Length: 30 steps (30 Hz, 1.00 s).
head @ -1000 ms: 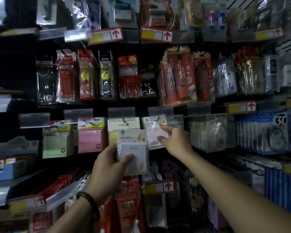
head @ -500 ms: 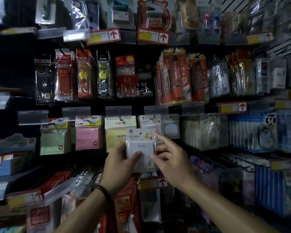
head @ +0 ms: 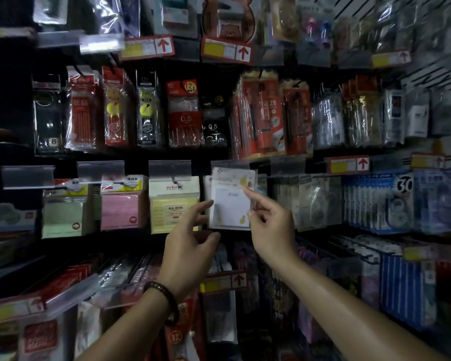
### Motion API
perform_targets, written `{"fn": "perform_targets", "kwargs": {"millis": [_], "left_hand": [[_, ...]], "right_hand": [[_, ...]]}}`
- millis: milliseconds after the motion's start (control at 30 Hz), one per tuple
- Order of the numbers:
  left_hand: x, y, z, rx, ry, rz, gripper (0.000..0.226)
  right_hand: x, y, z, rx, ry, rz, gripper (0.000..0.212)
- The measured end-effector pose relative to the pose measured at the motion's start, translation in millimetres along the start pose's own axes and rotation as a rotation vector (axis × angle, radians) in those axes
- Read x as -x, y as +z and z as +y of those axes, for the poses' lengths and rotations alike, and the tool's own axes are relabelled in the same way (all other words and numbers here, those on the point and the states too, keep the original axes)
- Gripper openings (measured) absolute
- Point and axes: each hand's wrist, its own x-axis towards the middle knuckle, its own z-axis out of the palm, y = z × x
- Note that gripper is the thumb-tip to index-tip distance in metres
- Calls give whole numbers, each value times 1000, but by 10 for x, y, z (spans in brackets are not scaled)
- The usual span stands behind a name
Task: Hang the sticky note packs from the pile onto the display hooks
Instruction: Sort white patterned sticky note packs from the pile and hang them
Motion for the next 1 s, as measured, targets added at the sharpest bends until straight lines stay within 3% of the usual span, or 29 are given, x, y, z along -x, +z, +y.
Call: {"fn": "perform_targets", "kwargs": {"millis": [233,400,667,1000], "left_hand": [[-60,46,11,-83,-46,-69,63],[-75,41,0,-79,-30,-61,61],[-151,-8,-18,-216,-53,-147,68],[91,-222,-72,-385,71,-111,34]], "right_hand": [[-161,74,40,176,-100,-17,59],[-204,87,48,233,-82,1,49],[-351,211,148,444,10,-130,72],[-515,391,138,636,159,-270,91]]}}
